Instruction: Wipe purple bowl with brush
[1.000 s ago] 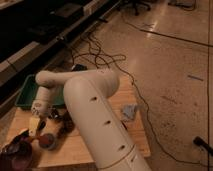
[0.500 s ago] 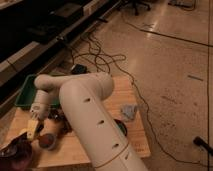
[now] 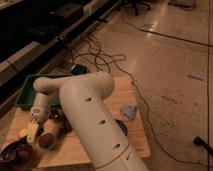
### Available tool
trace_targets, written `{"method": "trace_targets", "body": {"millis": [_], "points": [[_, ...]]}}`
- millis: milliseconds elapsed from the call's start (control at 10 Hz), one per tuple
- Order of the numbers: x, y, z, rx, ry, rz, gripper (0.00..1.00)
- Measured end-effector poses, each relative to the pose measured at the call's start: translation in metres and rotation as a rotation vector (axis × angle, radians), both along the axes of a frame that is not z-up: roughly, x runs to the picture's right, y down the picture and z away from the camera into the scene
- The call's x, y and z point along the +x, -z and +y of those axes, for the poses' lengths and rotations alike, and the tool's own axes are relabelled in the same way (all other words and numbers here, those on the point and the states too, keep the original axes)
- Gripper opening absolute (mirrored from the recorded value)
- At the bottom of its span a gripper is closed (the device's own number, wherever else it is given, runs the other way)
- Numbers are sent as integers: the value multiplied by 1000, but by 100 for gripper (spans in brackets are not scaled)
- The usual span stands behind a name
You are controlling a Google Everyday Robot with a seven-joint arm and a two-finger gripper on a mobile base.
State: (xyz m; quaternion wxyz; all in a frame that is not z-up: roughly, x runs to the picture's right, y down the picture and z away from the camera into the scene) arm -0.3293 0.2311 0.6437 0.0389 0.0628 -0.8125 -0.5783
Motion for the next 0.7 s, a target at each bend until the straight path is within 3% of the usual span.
{"method": "trace_targets", "body": {"millis": [200, 700], "points": [[15, 13, 4, 2, 1, 5, 0], [31, 18, 5, 13, -5, 37, 0]]}}
